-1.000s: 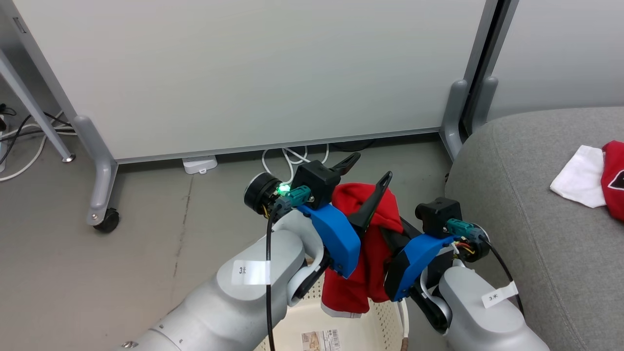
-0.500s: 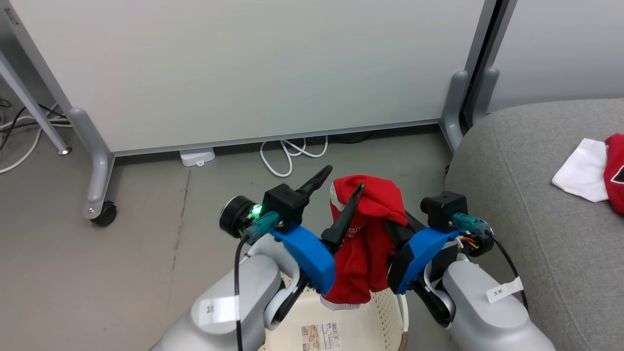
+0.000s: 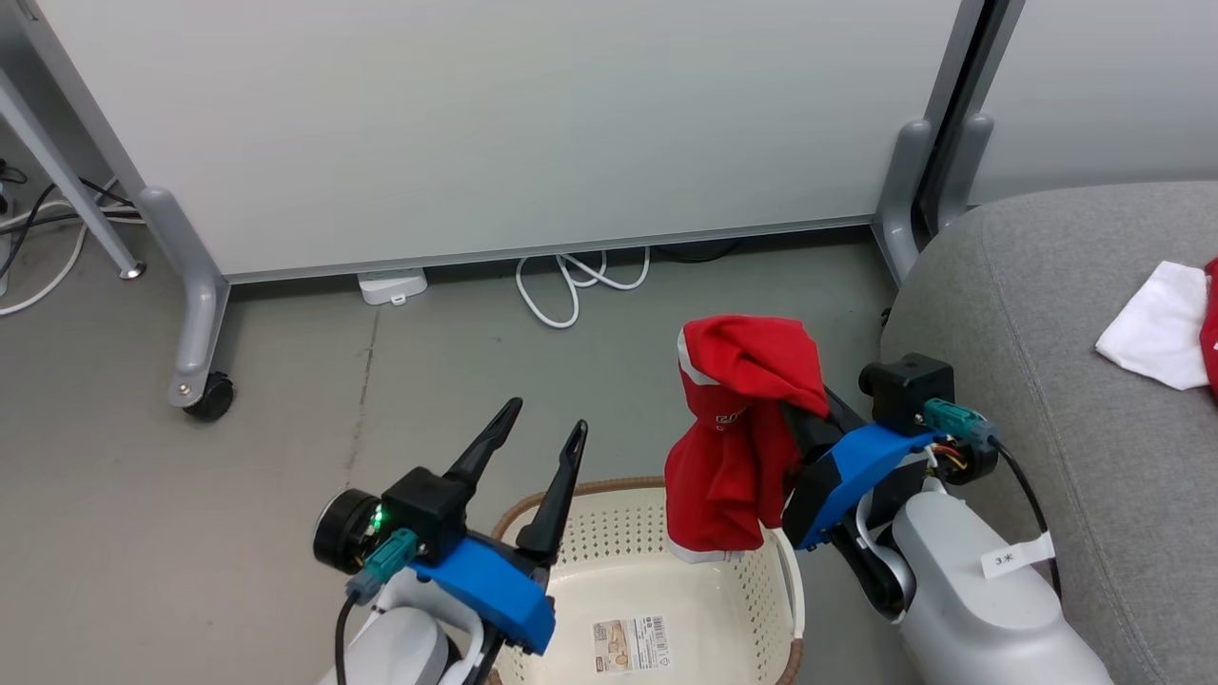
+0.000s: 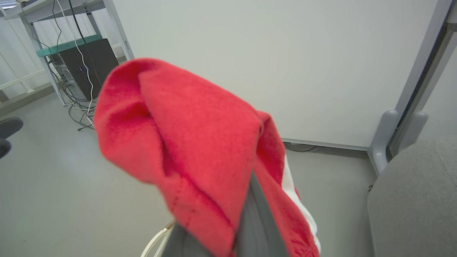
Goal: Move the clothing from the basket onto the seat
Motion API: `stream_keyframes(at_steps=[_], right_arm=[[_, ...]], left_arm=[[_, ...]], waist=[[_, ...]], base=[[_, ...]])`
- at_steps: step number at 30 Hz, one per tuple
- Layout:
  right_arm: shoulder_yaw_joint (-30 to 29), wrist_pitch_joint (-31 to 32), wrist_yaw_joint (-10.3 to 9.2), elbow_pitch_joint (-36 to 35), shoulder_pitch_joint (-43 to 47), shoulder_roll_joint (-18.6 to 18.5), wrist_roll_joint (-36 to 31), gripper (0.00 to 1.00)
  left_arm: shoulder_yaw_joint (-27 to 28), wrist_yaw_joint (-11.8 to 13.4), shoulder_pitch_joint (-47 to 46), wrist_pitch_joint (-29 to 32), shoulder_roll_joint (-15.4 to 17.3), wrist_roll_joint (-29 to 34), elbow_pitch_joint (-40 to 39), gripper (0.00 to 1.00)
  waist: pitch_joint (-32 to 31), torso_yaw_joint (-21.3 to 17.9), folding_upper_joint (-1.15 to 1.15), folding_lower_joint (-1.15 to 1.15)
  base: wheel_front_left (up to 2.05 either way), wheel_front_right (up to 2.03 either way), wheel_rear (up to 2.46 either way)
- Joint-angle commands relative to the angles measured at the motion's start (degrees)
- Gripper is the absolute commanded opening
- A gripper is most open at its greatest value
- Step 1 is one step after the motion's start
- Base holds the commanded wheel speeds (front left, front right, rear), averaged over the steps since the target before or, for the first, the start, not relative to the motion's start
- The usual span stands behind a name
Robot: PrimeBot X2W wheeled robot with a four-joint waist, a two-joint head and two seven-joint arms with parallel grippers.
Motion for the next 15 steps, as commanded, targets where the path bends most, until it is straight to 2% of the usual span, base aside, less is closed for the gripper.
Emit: stream_keyframes(at_steps=[1,8,15], right_arm=[[-0.3,-0.4,0.03,-0.4,0.9,-0.3,-0.4,0.0],[-1.2,-0.4,0.02,-0.9,1.7,-0.3,-0.9,0.0],[-1.9,-0.2,0.02,-1.3,2.3,-0.3,-1.1,0.0]], left_arm=[[1.6,-0.5,1.8,-0.3,0.3,1.0,-1.0,1.0],[8.7,-1.6,8.0,-0.3,-0.7,5.2,-3.6,1.0],[12.0,-2.8,10.1,-0.3,-2.5,8.0,-4.0,1.0]], waist=[[-0.1,0.0,0.0,0.0],[-0.7,-0.1,0.0,0.0],[-1.0,-0.8,0.0,0.0]], base=[[0.0,0.0,0.0],[0.0,0.0,0.0],[0.0,0.0,0.0]])
